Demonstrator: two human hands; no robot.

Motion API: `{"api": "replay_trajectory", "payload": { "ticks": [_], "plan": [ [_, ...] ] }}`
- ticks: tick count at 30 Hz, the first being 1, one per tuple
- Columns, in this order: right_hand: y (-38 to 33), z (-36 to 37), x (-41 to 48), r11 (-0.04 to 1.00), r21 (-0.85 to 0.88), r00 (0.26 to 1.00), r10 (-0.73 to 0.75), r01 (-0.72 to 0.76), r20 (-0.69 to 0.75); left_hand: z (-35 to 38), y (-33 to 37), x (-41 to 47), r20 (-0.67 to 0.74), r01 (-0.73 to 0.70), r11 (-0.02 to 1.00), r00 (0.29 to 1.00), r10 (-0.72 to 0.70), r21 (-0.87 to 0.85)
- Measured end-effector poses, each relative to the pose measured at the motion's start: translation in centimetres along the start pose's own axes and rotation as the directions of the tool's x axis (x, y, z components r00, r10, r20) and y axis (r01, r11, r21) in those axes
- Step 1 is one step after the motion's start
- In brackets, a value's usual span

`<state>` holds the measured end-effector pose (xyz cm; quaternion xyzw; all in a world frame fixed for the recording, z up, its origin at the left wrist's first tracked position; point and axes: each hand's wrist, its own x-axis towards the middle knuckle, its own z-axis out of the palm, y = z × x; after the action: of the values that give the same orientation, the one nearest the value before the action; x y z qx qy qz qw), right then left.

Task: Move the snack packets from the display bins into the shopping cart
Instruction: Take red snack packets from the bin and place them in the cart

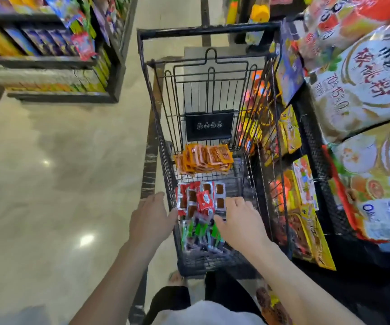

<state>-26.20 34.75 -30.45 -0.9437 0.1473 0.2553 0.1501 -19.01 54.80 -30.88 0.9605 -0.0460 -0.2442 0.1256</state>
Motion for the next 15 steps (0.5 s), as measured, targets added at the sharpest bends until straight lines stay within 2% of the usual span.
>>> {"api": "replay_trajectory", "payload": {
  "ticks": [6,11,15],
  "plan": [
    [2.5,3.1,9.2,0.999,0.034,0.996,-0.007,0.004,0.094,5.6,0.8,6.9,-0.064,0.139,0.97,0.986,-0.154,-0.202],
    [3.8,7.6,16.0,0.992,0.119,0.989,0.011,-0.029,0.148,9.8,0.9,11.4,-0.136,0.259,0.858,0.926,-0.351,-0.444],
    [4.4,12.0,21.4,0.961,0.243,0.974,0.082,-0.133,0.211,12.5,0.4,12.6,-0.227,0.251,0.862,0.898,-0.377,-0.44]
  ]
}}
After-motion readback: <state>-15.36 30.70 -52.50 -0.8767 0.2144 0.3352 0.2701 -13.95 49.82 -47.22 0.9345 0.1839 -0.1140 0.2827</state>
